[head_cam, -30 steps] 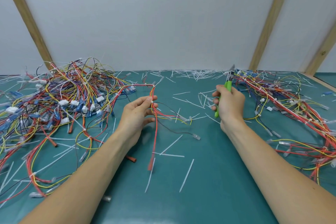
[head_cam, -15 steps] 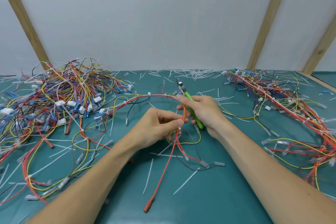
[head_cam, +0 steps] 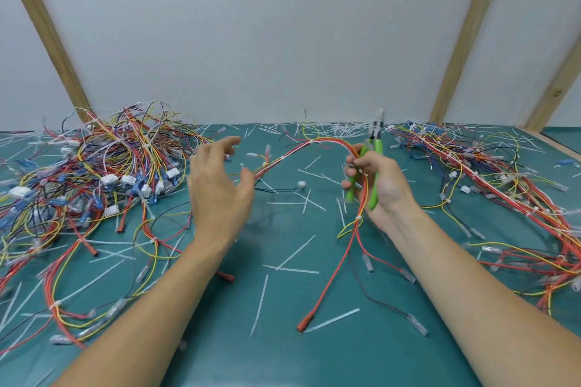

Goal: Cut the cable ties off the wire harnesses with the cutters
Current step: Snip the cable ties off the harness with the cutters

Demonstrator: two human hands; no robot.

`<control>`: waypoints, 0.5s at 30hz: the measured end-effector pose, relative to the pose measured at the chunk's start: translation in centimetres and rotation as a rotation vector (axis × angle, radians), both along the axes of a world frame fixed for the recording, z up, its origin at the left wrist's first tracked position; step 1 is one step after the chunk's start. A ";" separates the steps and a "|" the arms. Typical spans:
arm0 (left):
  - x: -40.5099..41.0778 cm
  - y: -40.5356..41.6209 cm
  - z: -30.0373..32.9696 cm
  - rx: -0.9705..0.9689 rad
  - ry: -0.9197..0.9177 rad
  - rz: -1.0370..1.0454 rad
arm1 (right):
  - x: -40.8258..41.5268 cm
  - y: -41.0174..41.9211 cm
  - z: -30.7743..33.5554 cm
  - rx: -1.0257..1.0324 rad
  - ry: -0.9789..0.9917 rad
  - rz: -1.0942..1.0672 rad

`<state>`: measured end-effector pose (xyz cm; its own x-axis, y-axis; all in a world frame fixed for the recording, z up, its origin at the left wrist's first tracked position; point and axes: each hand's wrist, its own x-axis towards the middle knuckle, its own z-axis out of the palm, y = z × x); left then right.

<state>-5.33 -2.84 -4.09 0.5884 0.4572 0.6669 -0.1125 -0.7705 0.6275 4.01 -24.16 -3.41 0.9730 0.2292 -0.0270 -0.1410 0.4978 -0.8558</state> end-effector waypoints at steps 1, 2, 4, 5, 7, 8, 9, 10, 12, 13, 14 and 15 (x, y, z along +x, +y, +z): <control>0.1 0.2 -0.1 0.008 0.085 -0.001 | 0.2 -0.3 0.1 0.070 0.015 0.003; 0.2 0.2 -0.3 0.025 0.198 -0.009 | 0.4 -0.6 0.1 0.129 0.028 -0.004; 0.3 0.0 -0.9 0.122 0.442 -0.001 | 0.8 -1.1 0.2 0.196 0.061 -0.054; 0.4 0.0 -1.2 0.172 0.526 0.008 | 1.0 -1.3 0.1 0.202 0.083 -0.096; 0.2 0.2 -1.3 0.201 0.580 0.021 | 1.3 -1.5 -0.2 0.178 0.126 -0.208; 0.2 0.4 -1.2 0.208 0.574 0.024 | 1.5 -1.6 -0.3 0.149 0.146 -0.279; 0.2 0.4 -1.2 0.226 0.566 0.025 | 1.7 -1.6 -0.5 0.095 0.159 -0.364; 0.2 0.4 -1.2 0.244 0.562 0.018 | 1.8 -1.7 -0.7 0.012 0.159 -0.456; 0.3 0.3 -1.2 0.258 0.547 -0.013 | 2.1 -1.6 -1.1 -0.204 0.097 -0.619; 0.4 0.3 -1.3 0.252 0.532 -0.038 | 2.1 -1.6 -1.3 -0.295 0.039 -0.683; 0.4 0.2 -1.3 0.240 0.513 -0.063 | 2.1 -1.5 -1.3 -0.366 -0.029 -0.738; 0.4 0.1 -1.3 0.229 0.493 -0.085 | 2.0 -1.4 -1.3 -0.429 -0.101 -0.779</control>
